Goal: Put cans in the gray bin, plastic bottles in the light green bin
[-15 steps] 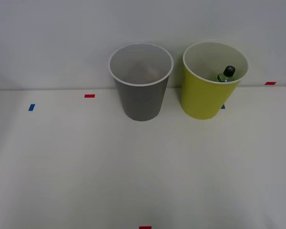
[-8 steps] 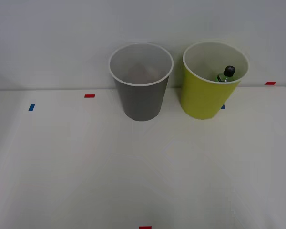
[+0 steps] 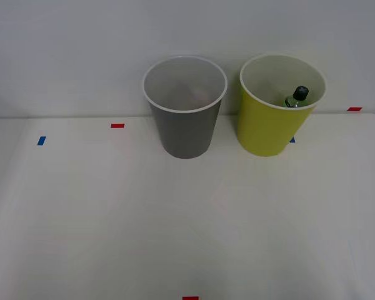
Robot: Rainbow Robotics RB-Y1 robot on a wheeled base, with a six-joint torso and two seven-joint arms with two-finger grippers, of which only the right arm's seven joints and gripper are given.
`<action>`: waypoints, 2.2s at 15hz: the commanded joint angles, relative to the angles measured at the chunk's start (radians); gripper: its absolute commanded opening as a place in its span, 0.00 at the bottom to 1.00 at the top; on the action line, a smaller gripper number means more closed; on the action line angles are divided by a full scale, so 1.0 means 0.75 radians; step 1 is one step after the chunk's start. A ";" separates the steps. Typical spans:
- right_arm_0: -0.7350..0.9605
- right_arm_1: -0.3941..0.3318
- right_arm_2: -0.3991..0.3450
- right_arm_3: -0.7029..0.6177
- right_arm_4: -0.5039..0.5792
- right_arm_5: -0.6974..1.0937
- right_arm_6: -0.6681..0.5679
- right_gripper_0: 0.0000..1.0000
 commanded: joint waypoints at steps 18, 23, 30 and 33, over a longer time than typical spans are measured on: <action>0.000 0.000 0.000 0.000 0.000 0.000 0.000 1.00; 0.000 0.000 0.000 0.000 0.000 0.000 0.000 1.00; 0.000 0.000 0.000 0.000 0.000 0.000 0.000 1.00; 0.000 0.000 0.000 0.000 0.000 0.000 0.000 1.00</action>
